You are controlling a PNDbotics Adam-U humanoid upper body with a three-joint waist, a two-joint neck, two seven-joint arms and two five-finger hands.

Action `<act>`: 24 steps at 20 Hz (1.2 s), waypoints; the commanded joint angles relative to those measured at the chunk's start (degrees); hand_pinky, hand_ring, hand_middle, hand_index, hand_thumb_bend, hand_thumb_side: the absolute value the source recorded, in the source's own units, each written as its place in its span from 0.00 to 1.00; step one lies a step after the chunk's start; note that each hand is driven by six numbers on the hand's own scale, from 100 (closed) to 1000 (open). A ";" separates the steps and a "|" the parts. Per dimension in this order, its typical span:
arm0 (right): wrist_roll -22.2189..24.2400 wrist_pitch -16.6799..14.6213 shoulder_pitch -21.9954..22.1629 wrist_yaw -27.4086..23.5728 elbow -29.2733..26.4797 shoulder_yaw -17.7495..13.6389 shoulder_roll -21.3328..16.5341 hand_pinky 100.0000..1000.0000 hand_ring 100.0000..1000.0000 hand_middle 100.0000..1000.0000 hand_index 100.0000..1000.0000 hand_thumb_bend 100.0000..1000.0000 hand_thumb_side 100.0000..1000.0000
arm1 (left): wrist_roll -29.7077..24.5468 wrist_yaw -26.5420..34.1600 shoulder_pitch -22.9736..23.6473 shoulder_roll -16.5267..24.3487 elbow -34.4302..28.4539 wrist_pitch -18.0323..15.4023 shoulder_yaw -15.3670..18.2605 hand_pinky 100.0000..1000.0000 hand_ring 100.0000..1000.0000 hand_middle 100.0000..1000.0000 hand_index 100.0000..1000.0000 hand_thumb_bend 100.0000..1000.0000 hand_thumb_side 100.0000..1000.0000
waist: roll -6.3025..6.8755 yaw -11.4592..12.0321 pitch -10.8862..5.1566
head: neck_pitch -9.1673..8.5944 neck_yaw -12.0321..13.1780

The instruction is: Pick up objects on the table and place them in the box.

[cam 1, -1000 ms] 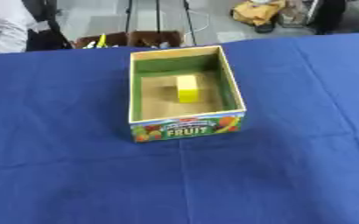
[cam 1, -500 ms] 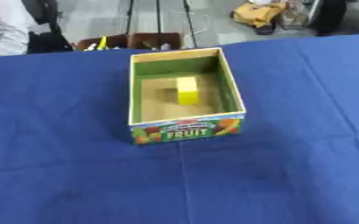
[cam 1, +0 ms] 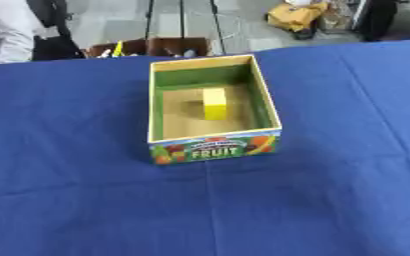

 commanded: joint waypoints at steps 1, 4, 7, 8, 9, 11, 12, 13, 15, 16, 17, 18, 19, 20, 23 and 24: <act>0.11 -0.19 -0.35 0.16 -0.89 -0.27 -0.62 0.56 0.75 0.48 0.28 0.00 0.57 | -0.22 -0.31 -0.34 0.71 -1.33 -0.68 0.51 0.25 0.33 0.34 0.37 0.12 0.68 | -0.11 0.02 -0.58 | -0.50 0.16; 0.50 -0.17 -0.38 0.33 -0.89 -0.21 -0.65 0.56 0.75 0.48 0.28 0.00 0.57 | -0.42 -0.50 -0.32 0.63 -1.28 -1.07 0.51 0.25 0.33 0.34 0.37 0.20 0.69 | -0.04 0.03 -0.51 | -0.54 0.18; 0.77 -0.20 -0.42 0.41 -0.89 -0.20 -0.67 0.56 0.75 0.48 0.26 0.00 0.56 | -0.63 -0.73 -0.29 0.62 -1.19 -1.27 0.54 0.25 0.33 0.34 0.36 0.22 0.69 | 0.04 0.07 -0.48 | -0.59 0.12; 0.82 -0.22 -0.43 0.41 -0.89 -0.19 -0.68 0.56 0.75 0.48 0.26 0.00 0.57 | -0.62 -0.75 -0.29 0.61 -1.16 -1.31 0.55 0.25 0.33 0.34 0.36 0.22 0.69 | 0.07 0.08 -0.47 | -0.61 0.09; 0.85 -0.22 -0.43 0.40 -0.89 -0.18 -0.69 0.56 0.75 0.48 0.25 0.00 0.57 | -0.58 -0.75 -0.29 0.61 -1.16 -1.38 0.55 0.25 0.33 0.34 0.36 0.21 0.69 | 0.10 0.08 -0.45 | -0.64 0.07; 0.85 -0.26 -0.45 0.38 -0.89 -0.17 -0.72 0.56 0.75 0.48 0.25 0.00 0.57 | -0.38 -0.70 -0.29 0.59 -1.14 -1.50 0.55 0.25 0.32 0.34 0.35 0.18 0.68 | 0.14 0.08 -0.39 | -0.69 0.04; 0.83 -0.28 -0.46 0.35 -0.89 -0.16 -0.74 0.56 0.75 0.48 0.25 0.00 0.57 | -0.29 -0.67 -0.28 0.57 -1.12 -1.53 0.53 0.25 0.32 0.34 0.35 0.17 0.68 | 0.15 0.08 -0.36 | -0.70 0.04; 0.82 -0.30 -0.46 0.34 -0.89 -0.14 -0.75 0.56 0.75 0.48 0.24 0.00 0.57 | -0.24 -0.64 -0.28 0.56 -1.12 -1.57 0.50 0.25 0.32 0.34 0.35 0.17 0.68 | 0.15 0.09 -0.33 | -0.72 0.04; 0.84 -0.32 -0.48 0.33 -0.89 -0.11 -0.78 0.56 0.75 0.48 0.24 0.00 0.57 | -0.33 -0.65 -0.30 0.57 -1.11 -1.62 0.43 0.25 0.33 0.34 0.35 0.17 0.69 | 0.16 0.14 -0.30 | -0.82 0.06; 0.87 -0.32 -0.49 0.32 -0.89 -0.09 -0.80 0.56 0.75 0.48 0.24 0.00 0.57 | -0.42 -0.66 -0.30 0.59 -1.08 -1.60 0.40 0.25 0.33 0.34 0.35 0.17 0.68 | 0.16 0.18 -0.29 | -0.88 0.05; 0.89 -0.32 -0.50 0.31 -0.89 -0.06 -0.81 0.56 0.75 0.48 0.24 0.00 0.57 | -0.51 -0.67 -0.30 0.62 -1.06 -1.58 0.38 0.25 0.33 0.34 0.35 0.17 0.68 | 0.17 0.22 -0.29 | -0.93 0.06; 0.92 -0.31 -0.51 0.29 -0.89 -0.05 -0.81 0.56 0.75 0.48 0.24 0.00 0.57 | -0.59 -0.70 -0.32 0.64 -1.05 -1.55 0.38 0.25 0.33 0.34 0.35 0.17 0.68 | 0.17 0.26 -0.28 | -0.97 0.08; 0.93 -0.32 -0.51 0.28 -0.89 -0.03 -0.82 0.56 0.75 0.48 0.24 0.00 0.57 | -0.65 -0.73 -0.33 0.64 -1.05 -1.54 0.38 0.25 0.33 0.34 0.34 0.17 0.68 | 0.17 0.29 -0.26 | -1.00 0.11; 0.95 -0.32 -0.52 0.27 -0.89 -0.02 -0.82 0.56 0.75 0.48 0.24 0.00 0.57 | -0.68 -0.76 -0.33 0.64 -1.06 -1.53 0.40 0.25 0.32 0.34 0.34 0.17 0.68 | 0.16 0.31 -0.25 | -1.01 0.14; 0.96 -0.36 -0.55 0.27 -0.89 0.01 -0.84 0.57 0.75 0.48 0.24 0.00 0.57 | -0.75 -0.78 -0.36 0.57 -1.10 -1.58 0.40 0.25 0.32 0.33 0.34 0.16 0.67 | 0.12 0.32 -0.13 | -0.92 0.31; 0.96 -0.39 -0.57 0.28 -0.89 0.02 -0.85 0.57 0.75 0.48 0.24 0.00 0.57 | -0.82 -0.78 -0.36 0.54 -1.11 -1.60 0.39 0.25 0.32 0.33 0.34 0.16 0.67 | 0.12 0.30 -0.09 | -0.87 0.44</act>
